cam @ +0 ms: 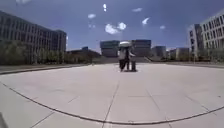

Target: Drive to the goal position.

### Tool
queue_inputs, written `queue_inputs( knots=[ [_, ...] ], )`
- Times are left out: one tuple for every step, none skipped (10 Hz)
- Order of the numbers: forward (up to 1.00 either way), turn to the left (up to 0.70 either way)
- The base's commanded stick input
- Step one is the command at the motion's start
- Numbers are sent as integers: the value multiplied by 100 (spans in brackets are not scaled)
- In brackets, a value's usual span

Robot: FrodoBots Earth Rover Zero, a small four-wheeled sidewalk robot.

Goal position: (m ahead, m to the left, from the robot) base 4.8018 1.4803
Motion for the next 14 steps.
queue_inputs(
  knots=[
    [50, 0],
    [50, 0],
    [50, 0],
    [50, 0],
    [50, 0],
    [50, 0],
    [50, 0],
    [50, 0],
    [50, 0],
    [50, 0],
    [50, 0],
    [50, 0],
    [50, 0],
    [50, 0]
  ],
)
